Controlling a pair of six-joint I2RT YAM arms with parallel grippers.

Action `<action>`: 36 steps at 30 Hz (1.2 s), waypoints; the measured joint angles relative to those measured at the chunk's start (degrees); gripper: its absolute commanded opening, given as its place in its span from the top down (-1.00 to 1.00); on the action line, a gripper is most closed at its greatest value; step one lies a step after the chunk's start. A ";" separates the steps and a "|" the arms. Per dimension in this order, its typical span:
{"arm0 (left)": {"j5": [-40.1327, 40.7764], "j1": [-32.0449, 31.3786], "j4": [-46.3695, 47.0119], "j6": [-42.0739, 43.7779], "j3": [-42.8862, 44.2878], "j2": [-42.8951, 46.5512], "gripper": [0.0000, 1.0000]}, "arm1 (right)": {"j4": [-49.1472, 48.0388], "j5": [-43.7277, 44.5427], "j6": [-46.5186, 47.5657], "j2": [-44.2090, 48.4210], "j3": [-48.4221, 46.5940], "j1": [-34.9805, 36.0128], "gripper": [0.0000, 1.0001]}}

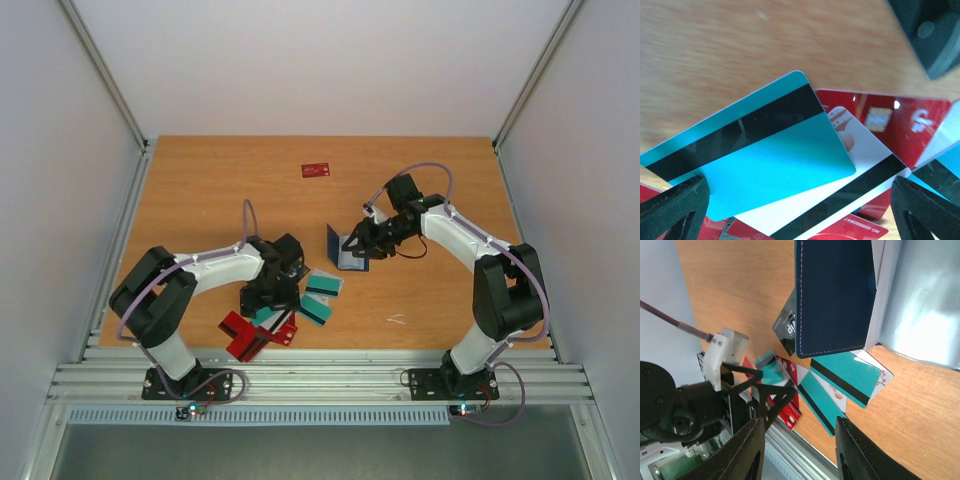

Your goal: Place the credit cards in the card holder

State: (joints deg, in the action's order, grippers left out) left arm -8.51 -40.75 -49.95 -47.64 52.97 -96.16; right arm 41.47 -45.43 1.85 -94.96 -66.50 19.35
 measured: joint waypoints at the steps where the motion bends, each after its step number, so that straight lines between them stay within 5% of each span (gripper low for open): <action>1: -0.68 -0.92 -0.20 -0.46 0.61 -0.48 -0.99 | 0.11 0.00 0.00 0.00 0.00 0.00 0.20; 17: -10.25 -1.40 2.51 -4.22 7.63 -2.82 -0.99 | 0.74 0.48 -0.57 4.79 1.53 -0.02 0.19; 23: -9.03 0.61 1.97 -2.86 5.03 8.46 -0.99 | -0.76 1.14 -5.53 10.23 5.22 2.05 0.19; 36: -7.34 1.60 -6.49 -14.62 -24.13 44.04 -0.84 | -5.46 11.04 -20.81 18.84 13.75 21.40 0.23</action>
State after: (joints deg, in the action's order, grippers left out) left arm -15.86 -39.16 -56.45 -62.26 28.84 -52.12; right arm 36.01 -34.39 -18.96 -76.12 -52.75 40.75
